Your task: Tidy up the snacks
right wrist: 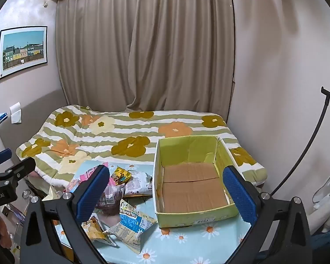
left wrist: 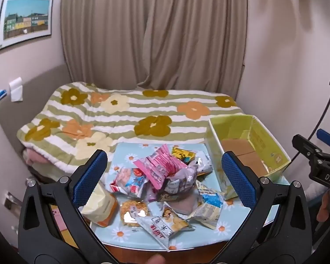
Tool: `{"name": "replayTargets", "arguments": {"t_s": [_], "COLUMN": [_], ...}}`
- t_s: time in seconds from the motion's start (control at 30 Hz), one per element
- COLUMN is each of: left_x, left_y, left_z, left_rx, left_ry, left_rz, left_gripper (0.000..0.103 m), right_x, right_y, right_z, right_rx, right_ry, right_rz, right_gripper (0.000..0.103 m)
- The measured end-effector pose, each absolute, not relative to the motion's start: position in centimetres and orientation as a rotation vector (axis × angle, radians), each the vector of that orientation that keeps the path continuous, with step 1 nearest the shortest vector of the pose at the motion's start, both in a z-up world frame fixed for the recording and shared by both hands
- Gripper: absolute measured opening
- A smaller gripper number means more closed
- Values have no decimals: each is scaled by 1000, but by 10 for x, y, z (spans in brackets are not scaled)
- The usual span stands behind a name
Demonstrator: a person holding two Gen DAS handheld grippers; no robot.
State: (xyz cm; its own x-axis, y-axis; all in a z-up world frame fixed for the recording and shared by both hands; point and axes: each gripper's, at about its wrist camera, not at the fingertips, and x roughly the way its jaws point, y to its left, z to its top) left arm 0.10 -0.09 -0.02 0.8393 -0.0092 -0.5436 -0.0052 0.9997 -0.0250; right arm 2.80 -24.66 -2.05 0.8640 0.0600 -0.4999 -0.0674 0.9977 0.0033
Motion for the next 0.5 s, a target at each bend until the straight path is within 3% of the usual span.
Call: {"name": "replayTargets", "arguments": {"t_s": [0.5], "left_x": [-6], "left_y": [-2], "left_z": [4], "left_rx": [8], "left_ry": [506], "left_rz": [35], "left_gripper": [103], "right_x": [26], "right_y": [-252], "right_z": [-21], "right_rx": [-4], "right_ry": [522], "right_rz": [66], "right_gripper": [103]}}
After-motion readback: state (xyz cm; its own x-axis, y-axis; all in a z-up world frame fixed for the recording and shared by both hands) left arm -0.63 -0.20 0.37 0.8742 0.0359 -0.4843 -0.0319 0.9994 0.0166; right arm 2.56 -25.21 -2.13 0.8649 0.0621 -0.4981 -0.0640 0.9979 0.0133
